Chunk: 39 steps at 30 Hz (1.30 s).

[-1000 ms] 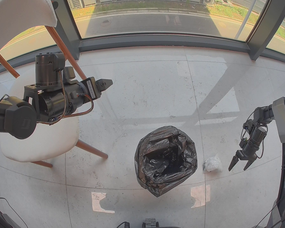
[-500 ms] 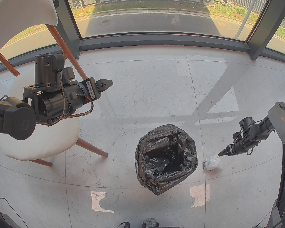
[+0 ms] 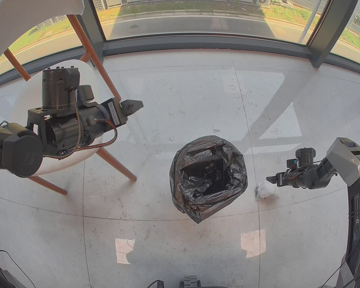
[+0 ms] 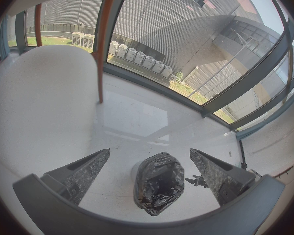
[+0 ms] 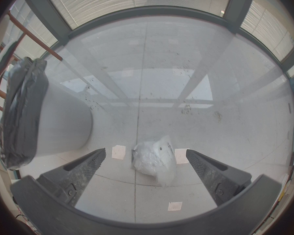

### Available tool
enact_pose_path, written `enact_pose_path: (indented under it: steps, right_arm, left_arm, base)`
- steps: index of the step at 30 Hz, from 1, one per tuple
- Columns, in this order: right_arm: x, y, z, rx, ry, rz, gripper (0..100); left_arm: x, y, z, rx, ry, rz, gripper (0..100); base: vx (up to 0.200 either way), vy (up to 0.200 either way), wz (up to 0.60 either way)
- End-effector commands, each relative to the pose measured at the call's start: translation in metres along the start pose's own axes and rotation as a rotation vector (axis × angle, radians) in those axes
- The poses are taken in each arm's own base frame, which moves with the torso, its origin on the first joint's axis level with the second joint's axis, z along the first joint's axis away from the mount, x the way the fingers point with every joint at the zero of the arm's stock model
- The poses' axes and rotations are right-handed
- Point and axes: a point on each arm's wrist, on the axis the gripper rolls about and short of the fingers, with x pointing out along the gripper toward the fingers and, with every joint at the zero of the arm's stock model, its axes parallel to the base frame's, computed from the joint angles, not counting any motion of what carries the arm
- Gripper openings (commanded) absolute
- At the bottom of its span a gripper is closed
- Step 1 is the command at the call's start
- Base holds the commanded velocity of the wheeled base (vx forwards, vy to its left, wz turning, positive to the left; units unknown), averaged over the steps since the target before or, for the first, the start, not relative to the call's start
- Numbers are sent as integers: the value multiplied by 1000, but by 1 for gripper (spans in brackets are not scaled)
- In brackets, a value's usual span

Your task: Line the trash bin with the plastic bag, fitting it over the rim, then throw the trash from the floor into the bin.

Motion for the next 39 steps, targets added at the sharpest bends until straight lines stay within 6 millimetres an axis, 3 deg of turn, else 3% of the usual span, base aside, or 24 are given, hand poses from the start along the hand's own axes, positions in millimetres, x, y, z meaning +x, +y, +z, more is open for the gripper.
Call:
enact_pose_path:
  steps: [1, 10, 31, 36, 37, 39]
  right_arm:
    - [34, -4, -13, 17, 67, 8, 100]
    - [58, -10, 0, 9, 53, 3, 100]
    - [101, -27, -20, -8, 65, -10, 100]
    - [113, -31, -50, -13, 152, -4, 100]
    - [114, -33, -55, -21, 169, -3, 0]
    - [114, -33, -60, -33, 199, 2, 0]
  left_arm:
    - [2, -2, 4, -2, -18, -5, 100]
    - [2, -2, 3, -2, -12, -4, 100]
    - [4, 0, -1, -1, -2, 8, 100]
    - [4, 0, 0, -1, -3, 7, 100]
    - [4, 0, 0, -1, -3, 7, 100]
    - [5, 0, 0, -1, -3, 7, 100]
  base:
    - [0, 0, 0]
    - [0, 0, 0]
    - [0, 0, 0]
    - [0, 0, 0]
    - [0, 0, 0]
    - [0, 0, 0]
